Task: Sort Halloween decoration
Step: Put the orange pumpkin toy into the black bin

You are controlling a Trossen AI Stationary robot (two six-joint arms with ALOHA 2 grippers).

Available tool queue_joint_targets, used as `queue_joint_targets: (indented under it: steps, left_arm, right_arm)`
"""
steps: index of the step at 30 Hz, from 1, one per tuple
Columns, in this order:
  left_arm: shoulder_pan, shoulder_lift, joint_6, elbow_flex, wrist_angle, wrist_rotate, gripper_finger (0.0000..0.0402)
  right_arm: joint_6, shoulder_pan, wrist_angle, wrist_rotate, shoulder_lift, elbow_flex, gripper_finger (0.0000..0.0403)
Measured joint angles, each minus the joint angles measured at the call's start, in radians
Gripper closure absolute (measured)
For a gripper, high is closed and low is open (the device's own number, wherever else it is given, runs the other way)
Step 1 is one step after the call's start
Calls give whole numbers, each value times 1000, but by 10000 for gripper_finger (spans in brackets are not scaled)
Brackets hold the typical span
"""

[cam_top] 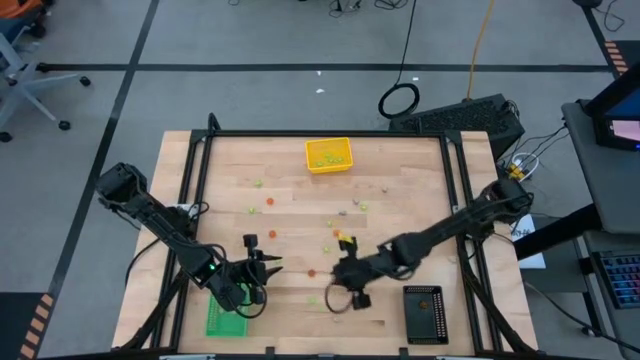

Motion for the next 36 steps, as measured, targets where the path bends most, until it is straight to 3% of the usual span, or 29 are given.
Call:
queue_joint_targets:
  steps: [14, 20, 36]
  left_arm:
    - [0, 0, 32, 0, 43, 0, 284]
    - [0, 0, 32, 0, 43, 0, 284]
    - [24, 0, -4, 0, 93, 0, 284]
  right_arm:
    - [23, 209, -61, 406, -15, -38, 328]
    - [29, 245, -111, 428, -16, -53, 330]
    - [-182, 257, -245, 427, -95, -47, 331]
